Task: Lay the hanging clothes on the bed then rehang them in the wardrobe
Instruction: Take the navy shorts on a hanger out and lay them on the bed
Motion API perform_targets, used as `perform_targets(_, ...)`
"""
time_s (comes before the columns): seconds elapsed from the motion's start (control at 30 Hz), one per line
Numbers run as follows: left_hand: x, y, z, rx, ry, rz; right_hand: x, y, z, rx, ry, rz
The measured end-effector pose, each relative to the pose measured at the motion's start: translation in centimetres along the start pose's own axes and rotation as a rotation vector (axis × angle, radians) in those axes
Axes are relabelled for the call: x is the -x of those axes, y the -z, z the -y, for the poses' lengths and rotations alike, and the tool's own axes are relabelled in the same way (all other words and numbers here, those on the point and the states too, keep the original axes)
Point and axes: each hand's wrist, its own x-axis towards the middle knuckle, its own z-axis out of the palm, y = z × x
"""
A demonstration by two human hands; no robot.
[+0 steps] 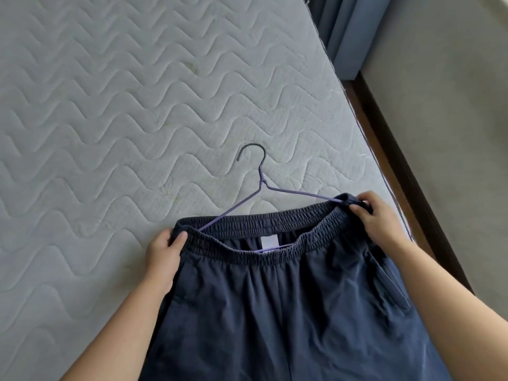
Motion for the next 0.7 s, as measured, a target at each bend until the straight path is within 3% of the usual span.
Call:
perform_targets(0.2, -0.8, -0.8, 0.4, -0.373, -0.078, -0.026, -1.6, -2.3, -1.9, 0.209, -0.097, -0.032)
perform_targets(0.3, -0.4, -0.1, 0.0, -0.701, -0.073, -0.038, 0.1, -1.1, -2.3, 0.275, -0.086, -0.058)
perform_targets(0.5, 5.8, 4.0, -1.2, -0.501, -0.039, -0.027, 9.3, 1.4, -3.4, 0.222, -0.07, 0.033)
perform_targets(0.7, 19.4, 8.0, -2.3, -0.347, 0.002, 0.151, 24.5, 2.7, -3.7, 0.171, -0.185, 0.231)
